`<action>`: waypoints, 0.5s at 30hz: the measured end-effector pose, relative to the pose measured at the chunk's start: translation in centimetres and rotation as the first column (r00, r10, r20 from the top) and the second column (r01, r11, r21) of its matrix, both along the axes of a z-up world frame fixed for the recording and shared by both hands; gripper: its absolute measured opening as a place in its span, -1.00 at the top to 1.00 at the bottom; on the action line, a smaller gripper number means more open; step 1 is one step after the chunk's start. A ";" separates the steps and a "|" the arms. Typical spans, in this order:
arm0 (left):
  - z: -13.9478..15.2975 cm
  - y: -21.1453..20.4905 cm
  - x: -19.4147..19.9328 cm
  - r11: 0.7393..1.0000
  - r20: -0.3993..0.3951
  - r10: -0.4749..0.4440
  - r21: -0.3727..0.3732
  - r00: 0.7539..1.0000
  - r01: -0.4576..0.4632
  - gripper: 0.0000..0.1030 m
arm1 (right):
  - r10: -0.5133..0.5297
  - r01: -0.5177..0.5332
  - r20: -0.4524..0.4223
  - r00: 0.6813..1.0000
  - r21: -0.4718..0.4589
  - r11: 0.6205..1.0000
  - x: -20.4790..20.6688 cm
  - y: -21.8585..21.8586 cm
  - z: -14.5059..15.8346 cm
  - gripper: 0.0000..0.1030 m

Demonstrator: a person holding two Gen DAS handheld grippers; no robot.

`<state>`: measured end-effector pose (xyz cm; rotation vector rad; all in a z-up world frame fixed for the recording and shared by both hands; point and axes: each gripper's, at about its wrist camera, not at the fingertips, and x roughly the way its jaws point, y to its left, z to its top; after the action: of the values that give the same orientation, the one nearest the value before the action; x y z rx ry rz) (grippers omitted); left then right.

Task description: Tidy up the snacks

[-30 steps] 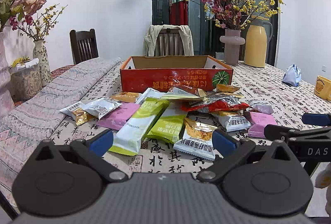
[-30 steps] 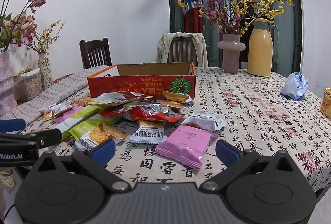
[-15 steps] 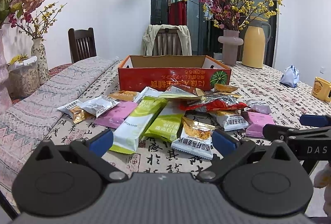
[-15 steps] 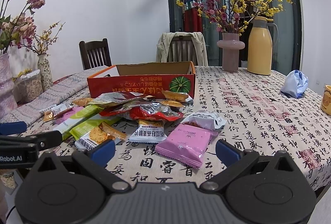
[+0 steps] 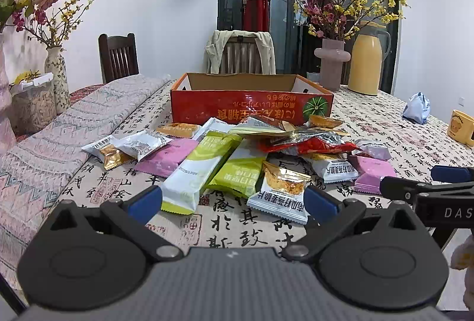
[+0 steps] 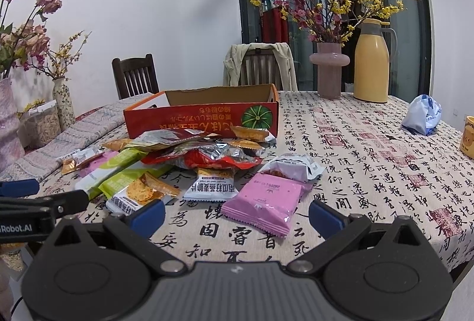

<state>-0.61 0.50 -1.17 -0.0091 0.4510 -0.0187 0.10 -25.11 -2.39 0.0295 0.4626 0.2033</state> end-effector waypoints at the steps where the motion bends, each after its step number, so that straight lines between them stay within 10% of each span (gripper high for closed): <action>1: 0.0 0.0 0.0 1.000 -0.001 0.001 0.000 1.000 -0.001 -1.00 | -0.001 0.001 -0.001 1.000 0.000 1.000 0.0 0.0 0.0 -1.00; 15: -0.4 0.9 1.1 0.999 -0.025 0.025 -0.023 0.999 -0.026 -1.00 | -0.011 0.011 -0.047 0.999 0.013 1.000 1.5 -1.0 -0.9 -1.00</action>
<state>0.45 1.42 -1.53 -0.0379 0.4750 0.0015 1.60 -26.07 -3.29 0.0499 0.5075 0.1950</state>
